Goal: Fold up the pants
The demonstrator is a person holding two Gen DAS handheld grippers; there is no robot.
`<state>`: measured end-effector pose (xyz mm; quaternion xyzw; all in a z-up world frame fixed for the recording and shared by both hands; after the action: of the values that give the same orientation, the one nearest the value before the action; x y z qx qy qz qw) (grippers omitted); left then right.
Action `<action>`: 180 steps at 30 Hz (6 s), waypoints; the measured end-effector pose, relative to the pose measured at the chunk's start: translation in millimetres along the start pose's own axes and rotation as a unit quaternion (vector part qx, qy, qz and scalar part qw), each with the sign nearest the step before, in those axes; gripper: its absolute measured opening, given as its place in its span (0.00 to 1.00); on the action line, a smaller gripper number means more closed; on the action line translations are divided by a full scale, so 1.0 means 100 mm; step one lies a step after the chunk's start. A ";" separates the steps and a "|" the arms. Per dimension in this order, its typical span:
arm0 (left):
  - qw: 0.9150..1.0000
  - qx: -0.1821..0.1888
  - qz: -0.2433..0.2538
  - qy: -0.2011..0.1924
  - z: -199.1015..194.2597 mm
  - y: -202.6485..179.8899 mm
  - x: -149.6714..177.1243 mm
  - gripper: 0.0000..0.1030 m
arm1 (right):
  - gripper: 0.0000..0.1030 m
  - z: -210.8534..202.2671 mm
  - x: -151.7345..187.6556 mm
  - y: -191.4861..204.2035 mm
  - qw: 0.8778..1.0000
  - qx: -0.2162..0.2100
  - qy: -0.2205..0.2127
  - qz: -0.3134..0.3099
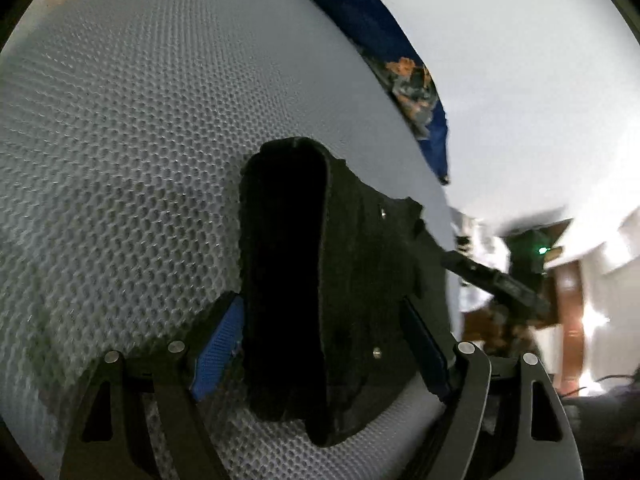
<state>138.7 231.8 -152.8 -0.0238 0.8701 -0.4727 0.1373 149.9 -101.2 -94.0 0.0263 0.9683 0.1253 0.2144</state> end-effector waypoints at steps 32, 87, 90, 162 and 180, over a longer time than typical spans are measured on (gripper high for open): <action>0.993 -0.105 -0.001 -0.050 0.49 -1.58 0.01 0.17 | 0.63 -0.90 0.27 -0.94 0.987 -0.023 -0.126 0.094; 0.944 -0.271 0.171 -0.073 1.86 -2.33 0.51 0.63 | 0.66 -0.58 0.43 -1.97 0.977 -0.188 -0.024 0.095; 0.945 -0.284 0.145 -0.076 1.76 -2.10 0.52 0.63 | 0.65 -0.44 0.35 -1.96 0.976 -0.195 -0.009 0.091; 0.915 -0.318 0.247 0.016 2.07 -1.88 1.10 0.64 | 0.06 -0.85 1.17 -2.48 0.983 -0.053 -0.070 0.161; 0.909 -0.333 0.252 0.006 2.19 -1.99 1.17 0.64 | 0.21 -0.84 1.07 -2.45 0.988 -0.026 -0.062 0.137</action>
<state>65.8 -77.2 -126.0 0.1548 0.9547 -0.1052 0.2313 18.3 -346.6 -126.4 0.1609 0.9370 0.1764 0.2551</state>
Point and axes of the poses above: each gripper's, at about its wrist camera, not at the fingertips, and z roughly the way its jaws point, y to its left, x to its underside, the point moved 6 cm from there along z, roughly the way its jaws point, and after that the axes turned 4 degrees about -y, right-handed, at the moved point
